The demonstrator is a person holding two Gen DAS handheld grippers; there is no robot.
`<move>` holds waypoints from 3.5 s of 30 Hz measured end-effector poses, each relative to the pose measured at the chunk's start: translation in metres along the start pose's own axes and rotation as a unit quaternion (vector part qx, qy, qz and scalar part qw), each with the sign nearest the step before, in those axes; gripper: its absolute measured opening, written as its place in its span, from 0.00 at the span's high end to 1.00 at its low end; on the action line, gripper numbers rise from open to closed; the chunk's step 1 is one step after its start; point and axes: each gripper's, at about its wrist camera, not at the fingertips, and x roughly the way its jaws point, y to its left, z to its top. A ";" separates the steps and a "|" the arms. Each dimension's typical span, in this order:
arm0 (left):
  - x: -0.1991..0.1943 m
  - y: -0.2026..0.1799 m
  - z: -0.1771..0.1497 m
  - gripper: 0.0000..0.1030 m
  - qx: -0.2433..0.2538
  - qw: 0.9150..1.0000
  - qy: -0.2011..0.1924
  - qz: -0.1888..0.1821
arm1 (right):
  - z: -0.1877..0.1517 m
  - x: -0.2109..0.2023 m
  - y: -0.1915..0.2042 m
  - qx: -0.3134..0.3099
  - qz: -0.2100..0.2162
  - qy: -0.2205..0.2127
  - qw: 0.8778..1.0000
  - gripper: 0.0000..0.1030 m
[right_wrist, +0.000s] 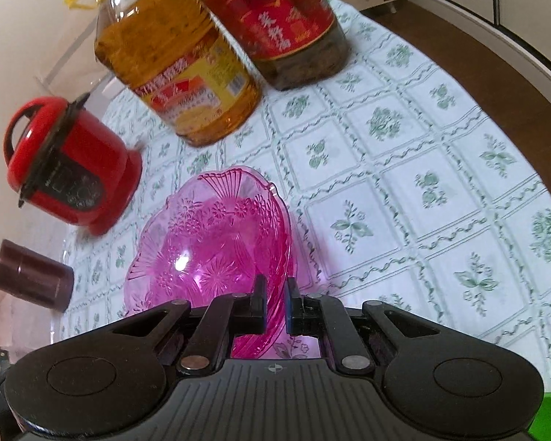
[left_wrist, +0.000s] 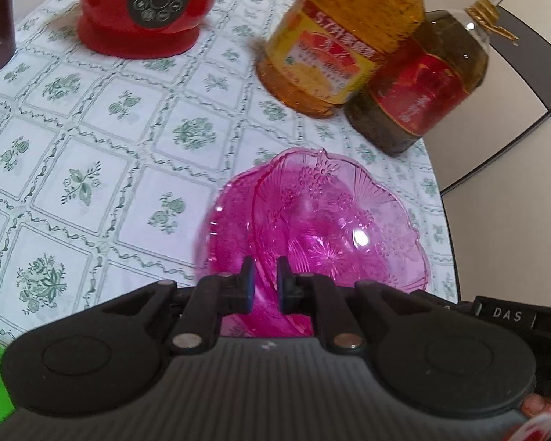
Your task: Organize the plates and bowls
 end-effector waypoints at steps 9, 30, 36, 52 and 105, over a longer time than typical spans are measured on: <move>0.012 0.015 0.003 0.91 -0.012 1.000 0.005 0.002 | -0.004 0.016 0.009 -0.014 -0.011 0.009 1.000 0.91; 0.005 0.024 0.012 0.79 -0.004 0.999 -0.026 0.029 | 0.001 0.011 -0.002 0.015 0.000 -0.018 1.000 0.49; 0.004 0.029 0.012 0.79 -0.010 0.999 -0.028 0.031 | 0.002 0.011 -0.006 0.023 0.009 -0.021 0.999 0.49; -0.061 0.014 -0.003 0.79 0.018 0.998 -0.059 -0.003 | -0.025 -0.047 0.023 0.010 0.031 -0.047 0.998 0.49; -0.264 0.154 -0.216 0.27 0.119 0.986 -0.105 0.052 | -0.323 -0.155 0.091 -0.172 -0.036 -0.116 0.978 0.39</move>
